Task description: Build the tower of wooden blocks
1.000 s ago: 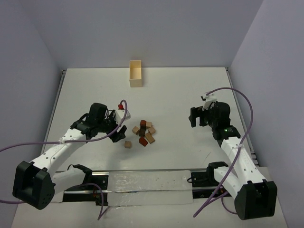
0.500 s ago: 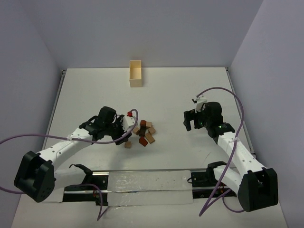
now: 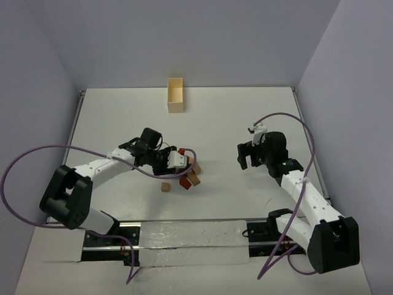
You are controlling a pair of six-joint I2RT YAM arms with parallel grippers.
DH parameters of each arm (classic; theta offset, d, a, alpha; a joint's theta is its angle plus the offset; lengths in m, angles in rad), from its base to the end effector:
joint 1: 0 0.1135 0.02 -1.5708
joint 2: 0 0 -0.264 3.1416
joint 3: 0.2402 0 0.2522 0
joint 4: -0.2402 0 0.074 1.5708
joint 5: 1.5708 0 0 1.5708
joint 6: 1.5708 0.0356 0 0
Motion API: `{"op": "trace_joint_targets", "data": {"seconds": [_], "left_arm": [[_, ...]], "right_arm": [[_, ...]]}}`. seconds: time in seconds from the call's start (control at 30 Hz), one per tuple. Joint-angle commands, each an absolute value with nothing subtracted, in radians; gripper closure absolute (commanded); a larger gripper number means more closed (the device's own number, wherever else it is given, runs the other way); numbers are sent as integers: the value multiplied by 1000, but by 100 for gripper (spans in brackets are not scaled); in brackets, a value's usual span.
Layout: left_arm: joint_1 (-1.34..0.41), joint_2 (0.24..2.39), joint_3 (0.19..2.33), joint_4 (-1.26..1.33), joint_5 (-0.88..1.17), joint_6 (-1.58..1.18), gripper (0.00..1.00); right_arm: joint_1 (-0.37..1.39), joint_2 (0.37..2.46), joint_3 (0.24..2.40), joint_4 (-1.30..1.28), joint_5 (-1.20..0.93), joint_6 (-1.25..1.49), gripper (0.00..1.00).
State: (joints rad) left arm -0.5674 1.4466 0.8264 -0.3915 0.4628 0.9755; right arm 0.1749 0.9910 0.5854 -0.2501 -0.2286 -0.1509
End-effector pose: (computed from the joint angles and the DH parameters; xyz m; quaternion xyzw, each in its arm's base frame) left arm 0.2256 -0.1626 0.1922 0.6976 0.6266 -0.1614 0.3077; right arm 0.2057 0.0445 0.2266 -0.1943 0.8713 0.1076 0.4376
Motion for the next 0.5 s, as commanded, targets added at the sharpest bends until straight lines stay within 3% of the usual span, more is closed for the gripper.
{"op": "trace_joint_targets", "data": {"seconds": [0.0,0.47], "left_arm": [[-556,1507,923,-392,524,1104,37],[-568,1608,977,-490,567,1179,38]], "right_arm": [[183,1000,633,-249,-227,-158,0],[183,1031,645,-253,-225,-163,0]]}}
